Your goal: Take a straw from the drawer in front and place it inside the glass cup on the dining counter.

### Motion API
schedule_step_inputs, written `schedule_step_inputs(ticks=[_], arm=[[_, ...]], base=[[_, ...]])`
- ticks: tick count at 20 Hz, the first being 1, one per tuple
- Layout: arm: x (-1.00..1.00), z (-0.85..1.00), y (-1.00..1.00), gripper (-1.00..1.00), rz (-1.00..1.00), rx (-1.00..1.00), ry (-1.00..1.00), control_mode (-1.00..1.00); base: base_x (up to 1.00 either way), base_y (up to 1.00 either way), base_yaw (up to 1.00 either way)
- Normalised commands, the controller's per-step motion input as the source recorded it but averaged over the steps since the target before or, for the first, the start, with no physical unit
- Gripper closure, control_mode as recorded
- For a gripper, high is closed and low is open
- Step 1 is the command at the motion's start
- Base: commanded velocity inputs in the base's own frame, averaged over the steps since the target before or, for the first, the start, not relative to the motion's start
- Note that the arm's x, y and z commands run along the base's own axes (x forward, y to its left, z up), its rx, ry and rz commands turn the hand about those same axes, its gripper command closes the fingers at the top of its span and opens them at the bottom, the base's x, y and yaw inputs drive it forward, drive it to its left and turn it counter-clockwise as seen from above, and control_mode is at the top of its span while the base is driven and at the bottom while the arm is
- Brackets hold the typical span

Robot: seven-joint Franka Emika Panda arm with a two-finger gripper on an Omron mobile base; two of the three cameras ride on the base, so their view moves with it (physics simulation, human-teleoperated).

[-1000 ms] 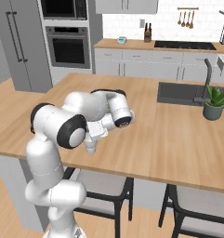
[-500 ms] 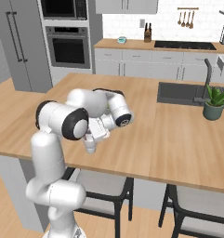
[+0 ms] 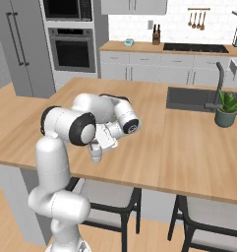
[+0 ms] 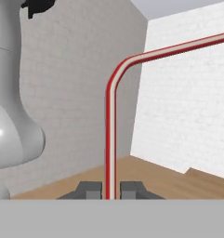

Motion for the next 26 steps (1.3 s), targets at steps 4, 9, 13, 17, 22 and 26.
schedule_step_inputs(ticks=[4, 9, 13, 17, 22, 26], arm=[[0.00, 0.00, -0.09, 1.00, 0.06, 0.00, -0.10, -1.00], [0.01, 0.00, -0.11, 1.00, 0.06, 0.01, -0.03, -1.00], [-0.21, 0.00, 0.00, 1.00, 0.01, 0.00, -0.02, -1.00], [-0.01, 0.09, 0.00, 1.00, 0.00, 0.00, 0.00, -1.00], [0.28, 0.09, 0.00, 1.00, 0.01, 0.02, 0.00, -1.00], [0.27, -0.02, 0.00, 1.00, 0.02, 0.01, 0.00, -1.00]], base=[[0.00, 0.00, 0.00], [0.00, 0.00, 0.00], [0.00, 0.00, 0.00], [0.00, 0.00, 0.00], [0.00, 0.00, 0.00], [0.00, 0.00, 0.00]])
